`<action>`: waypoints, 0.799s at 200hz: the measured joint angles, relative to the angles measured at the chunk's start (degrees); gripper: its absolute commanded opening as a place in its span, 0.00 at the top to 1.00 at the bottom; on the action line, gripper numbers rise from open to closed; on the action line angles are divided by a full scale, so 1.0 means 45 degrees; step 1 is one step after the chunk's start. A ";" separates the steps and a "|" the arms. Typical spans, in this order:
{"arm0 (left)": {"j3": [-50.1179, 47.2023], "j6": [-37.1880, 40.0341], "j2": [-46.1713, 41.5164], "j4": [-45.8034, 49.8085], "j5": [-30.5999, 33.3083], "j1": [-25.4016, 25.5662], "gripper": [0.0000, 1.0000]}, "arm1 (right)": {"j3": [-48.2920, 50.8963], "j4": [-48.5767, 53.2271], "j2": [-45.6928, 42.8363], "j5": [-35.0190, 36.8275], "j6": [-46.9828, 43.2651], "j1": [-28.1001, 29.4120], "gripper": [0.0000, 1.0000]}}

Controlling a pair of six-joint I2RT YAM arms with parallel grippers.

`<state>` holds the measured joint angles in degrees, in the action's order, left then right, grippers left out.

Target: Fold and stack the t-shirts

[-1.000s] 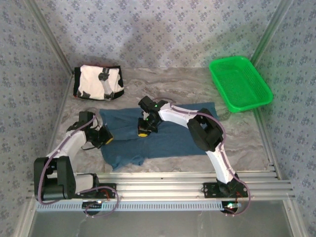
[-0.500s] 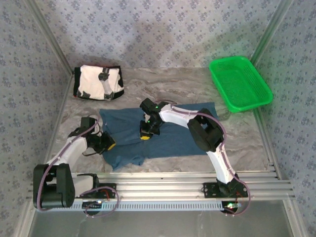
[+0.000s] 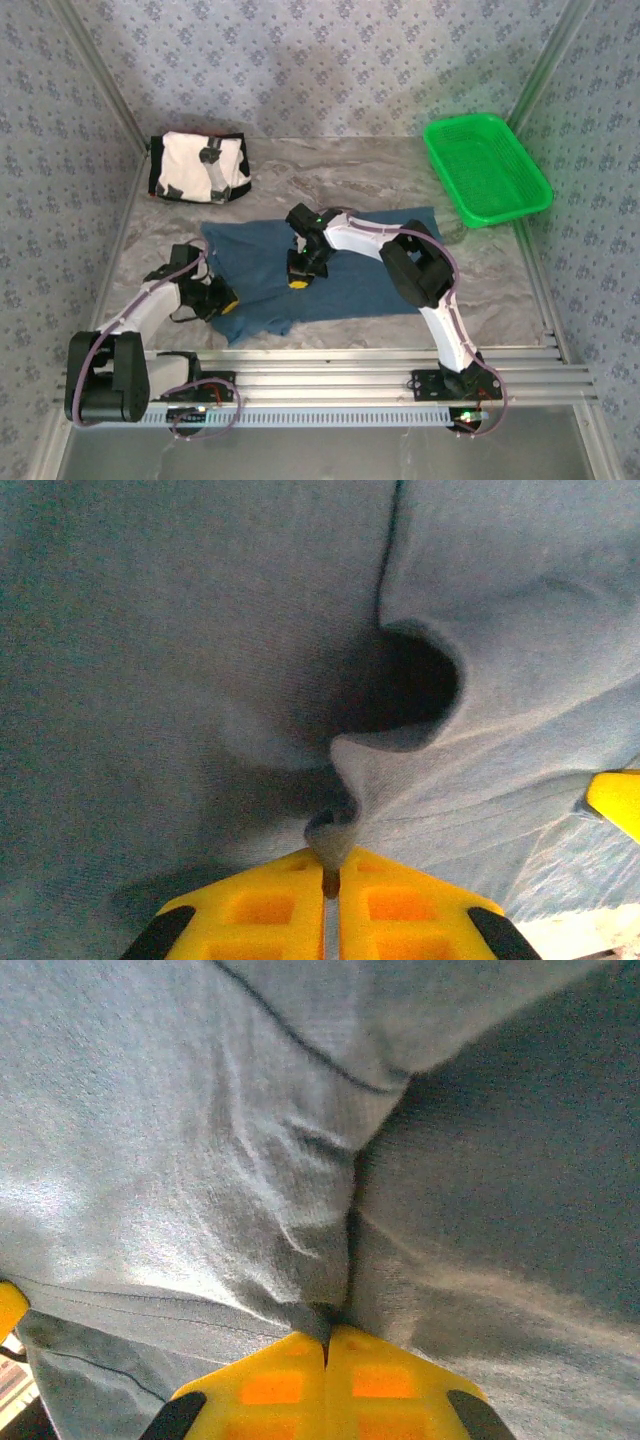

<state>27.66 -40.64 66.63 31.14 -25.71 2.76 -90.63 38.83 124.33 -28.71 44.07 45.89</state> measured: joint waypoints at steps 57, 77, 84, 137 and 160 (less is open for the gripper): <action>-0.0049 -0.0199 0.0112 0.0296 0.0301 -0.0005 0.63 | 0.0155 0.0049 -0.0175 0.0107 -0.0044 0.0000 0.63; 0.0359 -0.0325 -0.0306 0.1030 0.0539 0.0000 0.50 | 0.0423 0.0121 -0.0651 0.0398 -0.0044 0.0000 0.51; 0.0685 -0.0384 -0.0602 0.1321 0.0627 0.0000 0.47 | 0.0549 0.0165 -0.0947 0.0525 -0.0034 0.0000 0.48; 0.4376 -0.0364 -0.0738 0.1749 0.1005 0.0078 0.37 | 0.2001 0.0364 -0.5319 0.2006 -0.1020 -0.0709 0.27; 0.4969 -0.0170 0.0811 0.1481 0.1005 0.0141 0.37 | 0.3133 0.0335 -0.7325 0.2370 -0.1647 -0.2477 0.25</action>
<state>50.02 -41.41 70.28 37.80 -21.19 3.40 -76.53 40.34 91.37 -18.04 36.67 34.74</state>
